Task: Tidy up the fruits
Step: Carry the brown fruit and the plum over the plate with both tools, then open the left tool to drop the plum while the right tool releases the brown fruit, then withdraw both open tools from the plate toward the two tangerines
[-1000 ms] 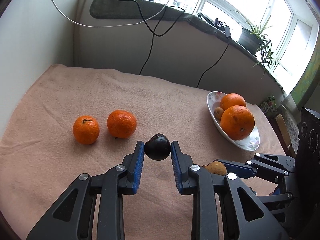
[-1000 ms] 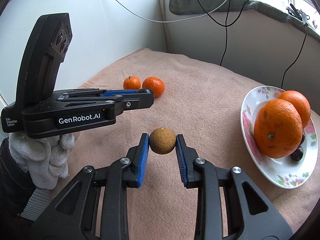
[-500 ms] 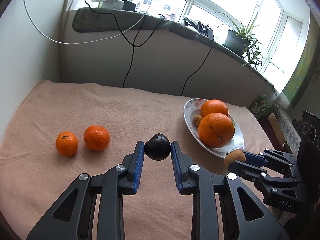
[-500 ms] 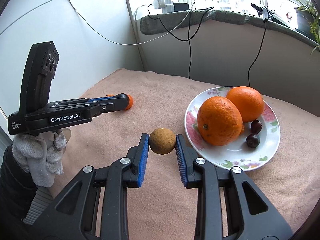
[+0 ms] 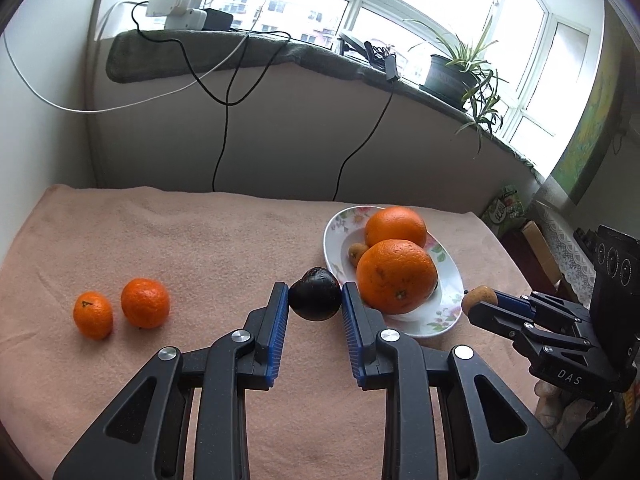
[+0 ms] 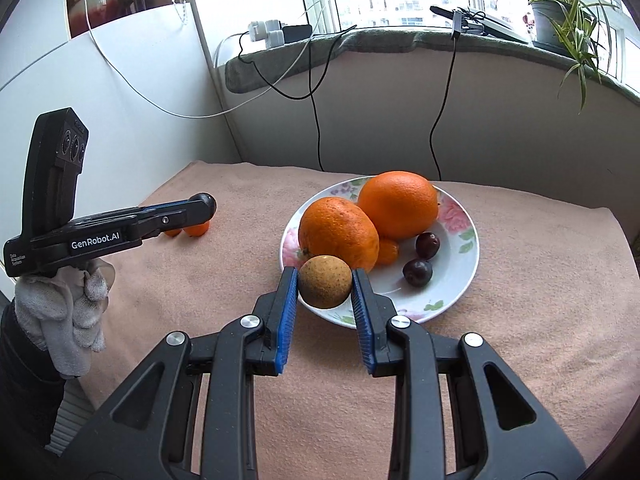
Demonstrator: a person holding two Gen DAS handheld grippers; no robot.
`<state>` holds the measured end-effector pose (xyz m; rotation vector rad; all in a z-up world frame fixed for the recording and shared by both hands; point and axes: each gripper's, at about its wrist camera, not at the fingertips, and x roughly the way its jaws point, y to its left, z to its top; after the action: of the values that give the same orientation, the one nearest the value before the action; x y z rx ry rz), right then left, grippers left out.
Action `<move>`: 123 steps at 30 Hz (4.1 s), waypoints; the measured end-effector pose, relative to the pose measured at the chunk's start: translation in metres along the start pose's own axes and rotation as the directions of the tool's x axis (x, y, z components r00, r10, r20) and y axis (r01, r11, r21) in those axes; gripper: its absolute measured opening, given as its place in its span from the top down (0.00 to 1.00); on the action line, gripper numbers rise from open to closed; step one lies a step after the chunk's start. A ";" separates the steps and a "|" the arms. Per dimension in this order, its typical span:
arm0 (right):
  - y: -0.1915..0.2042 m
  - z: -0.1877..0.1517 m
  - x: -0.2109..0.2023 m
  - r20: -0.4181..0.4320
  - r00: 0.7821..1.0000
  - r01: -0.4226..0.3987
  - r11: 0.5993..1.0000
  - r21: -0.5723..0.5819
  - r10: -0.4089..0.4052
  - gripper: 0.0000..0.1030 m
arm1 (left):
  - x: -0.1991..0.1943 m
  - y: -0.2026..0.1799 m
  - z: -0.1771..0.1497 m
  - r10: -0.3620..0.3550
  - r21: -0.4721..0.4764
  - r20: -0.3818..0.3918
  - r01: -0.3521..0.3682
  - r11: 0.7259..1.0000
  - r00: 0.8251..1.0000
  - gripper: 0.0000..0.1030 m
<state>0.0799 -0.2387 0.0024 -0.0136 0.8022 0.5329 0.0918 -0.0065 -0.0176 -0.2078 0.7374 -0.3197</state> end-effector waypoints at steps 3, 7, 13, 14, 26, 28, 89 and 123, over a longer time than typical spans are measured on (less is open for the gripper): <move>-0.011 0.000 -0.002 0.005 1.000 0.017 1.000 0.018 -0.017 0.72 | 0.005 -0.005 0.003 -0.007 0.007 -0.005 0.007 1.000 1.000 0.75; -0.024 0.000 -0.004 0.006 0.999 0.034 0.999 0.043 -0.034 0.72 | 0.013 -0.009 0.008 -0.015 0.015 -0.010 0.015 1.000 1.000 0.75; -0.038 0.002 0.001 -0.002 0.999 0.051 0.997 0.060 -0.051 0.72 | 0.027 -0.013 0.015 -0.025 0.025 -0.024 0.025 0.999 0.999 0.75; -0.040 0.002 0.002 -0.003 0.999 0.054 0.997 0.063 -0.054 0.72 | 0.029 -0.013 0.016 -0.027 0.026 -0.026 0.028 0.999 0.999 0.75; -0.060 0.002 0.016 -0.023 0.998 0.064 0.994 0.091 -0.062 0.72 | 0.050 -0.014 0.024 -0.032 0.035 -0.055 0.034 0.999 0.998 0.75; -0.062 0.002 0.017 -0.026 0.998 0.067 0.993 0.092 -0.065 0.72 | 0.053 -0.014 0.024 -0.033 0.035 -0.060 0.035 0.999 0.998 0.75; -0.049 0.014 0.033 -0.048 0.996 0.081 0.996 0.026 -0.080 0.15 | 0.076 -0.039 0.049 -0.004 0.070 -0.044 0.007 0.998 0.999 0.22; -0.049 0.012 0.006 -0.034 0.998 0.062 0.993 0.104 -0.059 0.15 | 0.042 -0.050 0.043 0.009 0.097 0.002 -0.009 0.995 1.000 0.21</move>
<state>0.1135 -0.2758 -0.0027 0.0506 0.8568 0.4333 0.1397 -0.0653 0.0020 -0.1126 0.7197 -0.3461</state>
